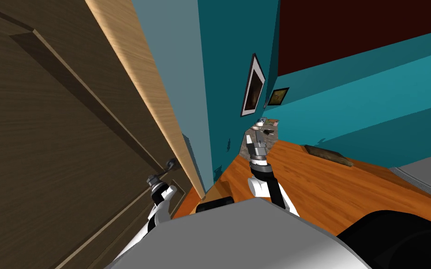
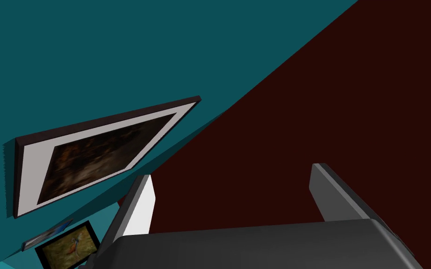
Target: Push the door open
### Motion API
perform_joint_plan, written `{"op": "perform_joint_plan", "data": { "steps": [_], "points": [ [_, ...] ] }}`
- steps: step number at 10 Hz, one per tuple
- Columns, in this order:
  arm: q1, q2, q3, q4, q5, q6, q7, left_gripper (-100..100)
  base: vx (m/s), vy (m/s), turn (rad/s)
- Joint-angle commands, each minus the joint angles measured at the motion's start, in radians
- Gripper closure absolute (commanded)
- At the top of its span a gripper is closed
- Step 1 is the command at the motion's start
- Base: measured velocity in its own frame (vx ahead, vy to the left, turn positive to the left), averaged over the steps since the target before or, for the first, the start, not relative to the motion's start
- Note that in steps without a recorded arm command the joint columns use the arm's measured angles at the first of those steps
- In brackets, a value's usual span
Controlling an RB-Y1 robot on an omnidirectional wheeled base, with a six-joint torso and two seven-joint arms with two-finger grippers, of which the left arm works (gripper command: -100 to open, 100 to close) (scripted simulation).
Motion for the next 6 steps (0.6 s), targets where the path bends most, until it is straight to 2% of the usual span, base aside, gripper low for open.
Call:
{"op": "perform_joint_plan", "data": {
  "steps": [1, 2, 4, 5, 6],
  "points": [
    [-0.011, 0.009, 0.041, -0.005, 0.016, -0.026, -0.028, 100, 0.003, 0.079, -0.140],
    [-0.018, 0.004, 0.062, -0.001, 0.024, -0.032, -0.046, 100, 0.019, 0.086, -0.145],
    [-0.018, 0.004, 0.062, -0.001, 0.024, -0.032, -0.046, 100, 0.022, 0.034, -0.021],
    [-0.026, -0.001, 0.084, 0.003, 0.032, -0.038, -0.064, 100, 0.016, 0.020, -0.058],
    [-0.026, -0.001, 0.084, 0.003, 0.032, -0.038, -0.064, 100, 0.011, 0.029, -0.033]
  ]
}}
